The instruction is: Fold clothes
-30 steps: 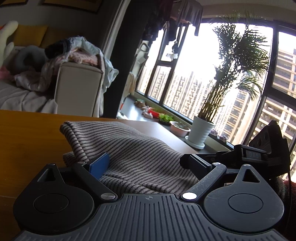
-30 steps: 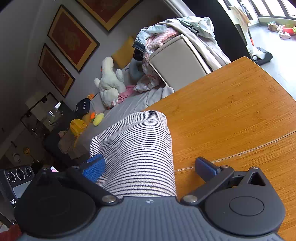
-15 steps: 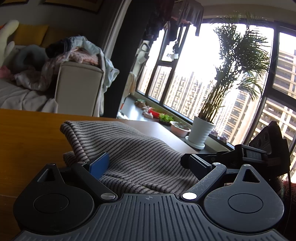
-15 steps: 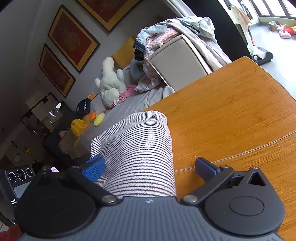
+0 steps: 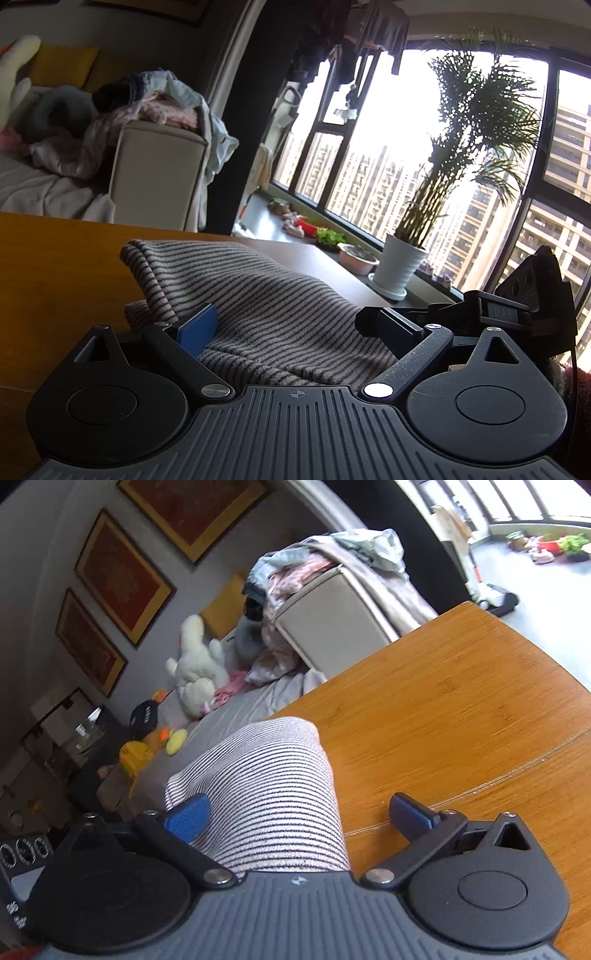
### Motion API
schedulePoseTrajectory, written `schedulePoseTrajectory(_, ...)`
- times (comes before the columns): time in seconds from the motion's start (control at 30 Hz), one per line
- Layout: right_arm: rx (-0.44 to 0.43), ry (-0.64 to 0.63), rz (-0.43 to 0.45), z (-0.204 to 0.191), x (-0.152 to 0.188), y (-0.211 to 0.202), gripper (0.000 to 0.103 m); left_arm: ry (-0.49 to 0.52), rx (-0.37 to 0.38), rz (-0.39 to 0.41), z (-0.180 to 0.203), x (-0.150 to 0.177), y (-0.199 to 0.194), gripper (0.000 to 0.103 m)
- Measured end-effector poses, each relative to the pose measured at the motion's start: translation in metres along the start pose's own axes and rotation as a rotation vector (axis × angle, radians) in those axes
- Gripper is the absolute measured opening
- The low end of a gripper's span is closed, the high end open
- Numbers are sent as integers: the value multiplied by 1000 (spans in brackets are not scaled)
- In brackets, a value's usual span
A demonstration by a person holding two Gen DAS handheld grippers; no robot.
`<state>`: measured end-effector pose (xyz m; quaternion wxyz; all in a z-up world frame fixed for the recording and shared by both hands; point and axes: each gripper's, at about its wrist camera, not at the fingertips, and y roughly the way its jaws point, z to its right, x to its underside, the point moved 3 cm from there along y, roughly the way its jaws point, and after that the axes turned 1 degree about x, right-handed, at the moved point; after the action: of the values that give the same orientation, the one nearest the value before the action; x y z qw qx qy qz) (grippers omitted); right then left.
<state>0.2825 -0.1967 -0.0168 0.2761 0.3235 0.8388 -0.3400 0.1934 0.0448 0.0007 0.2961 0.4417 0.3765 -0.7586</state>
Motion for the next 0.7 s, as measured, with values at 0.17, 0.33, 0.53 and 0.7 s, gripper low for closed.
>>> schedulePoseTrajectory(0.17,38,19,37,0,3,0,103,75,-57,-30,12,2,6,100)
schedulePoseTrajectory(0.33,31,14,29,0,2,2,103,111,-128,-40,23,4,12,100)
schedulePoseTrajectory(0.53,19,7,18,1,1,3,103,136,-179,-50,29,5,15,101)
schedulePoseTrajectory(0.7,12,3,13,2,1,2,103,155,-219,-59,36,5,20,103)
